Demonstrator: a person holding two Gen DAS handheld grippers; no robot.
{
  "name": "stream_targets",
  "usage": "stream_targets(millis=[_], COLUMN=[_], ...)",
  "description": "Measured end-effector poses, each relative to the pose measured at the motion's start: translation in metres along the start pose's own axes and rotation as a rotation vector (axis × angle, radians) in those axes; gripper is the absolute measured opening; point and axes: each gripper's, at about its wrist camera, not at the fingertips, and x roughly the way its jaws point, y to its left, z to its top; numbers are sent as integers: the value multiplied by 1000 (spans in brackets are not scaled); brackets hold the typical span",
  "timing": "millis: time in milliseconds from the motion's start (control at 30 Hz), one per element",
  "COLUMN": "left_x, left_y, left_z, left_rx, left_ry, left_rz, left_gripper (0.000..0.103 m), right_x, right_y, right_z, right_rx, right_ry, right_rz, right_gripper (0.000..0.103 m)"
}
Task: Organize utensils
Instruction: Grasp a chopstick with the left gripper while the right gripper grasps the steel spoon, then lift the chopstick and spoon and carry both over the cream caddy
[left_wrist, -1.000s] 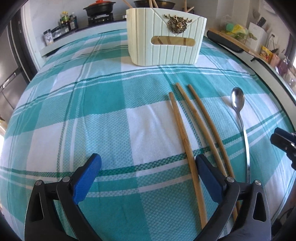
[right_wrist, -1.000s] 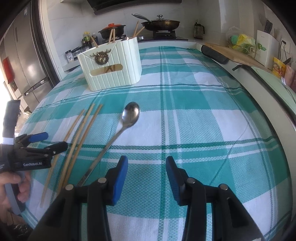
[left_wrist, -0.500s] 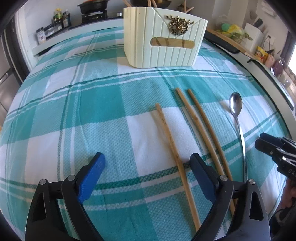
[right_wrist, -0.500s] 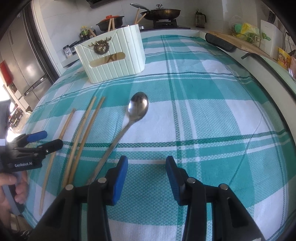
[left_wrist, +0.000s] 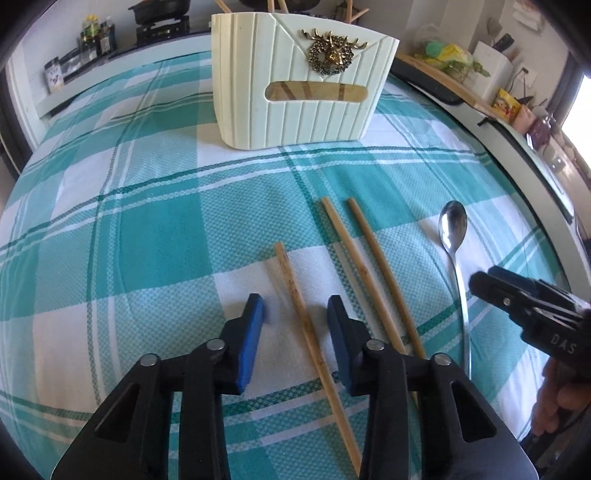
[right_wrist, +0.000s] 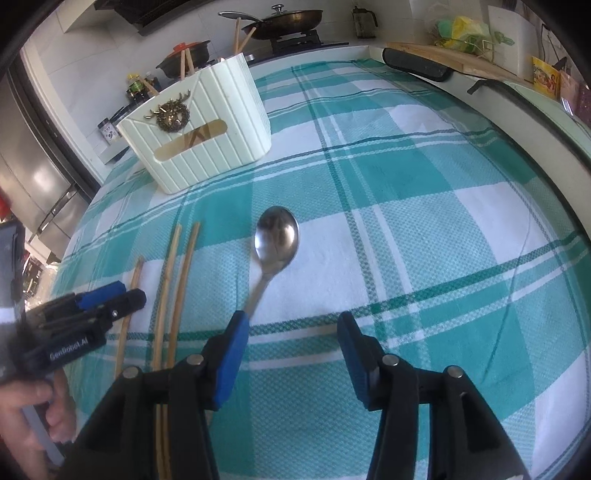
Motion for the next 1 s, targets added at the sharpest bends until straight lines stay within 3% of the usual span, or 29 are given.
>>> stream_targets(millis=[33, 233, 300, 333, 400, 433, 500, 600, 800, 867, 1000], left_x=[0, 2, 2, 2, 0, -1, -9, -25, -32, -31, -30], left_y=[0, -2, -4, -4, -2, 0, 4, 13, 28, 31, 33], left_z=[0, 0, -2, -2, -2, -2, -2, 1, 8, 8, 6], left_rx=[-4, -14, -11, -10, -15, -23, -37, -62, -112, -123, -128], left_ry=[-1, -28, -48, -58, -73, -79, -104, -152, -161, -159, -150], left_rz=[-1, 12, 20, 21, 11, 2, -4, -28, -29, -26, -27], left_gripper=[16, 5, 4, 4, 3, 3, 3, 3, 3, 3, 3], right_x=[3, 27, 31, 33, 33, 30, 18, 2, -4, -3, 16], right_y=[4, 31, 36, 38, 35, 31, 25, 27, 25, 23, 18], right_z=[4, 27, 30, 31, 33, 35, 38, 43, 45, 41, 43], right_rx=[9, 5, -29, -53, -62, -53, -59, -133, -174, -148, -139], right_ry=[-4, -1, -18, -27, -45, -56, -103, -166, -103, -93, -49], right_rz=[-14, -108, -161, -177, -156, -121, -51, -14, 36, 58, 76], right_gripper=[57, 58, 47, 33, 31, 10, 5, 5, 8, 36, 37])
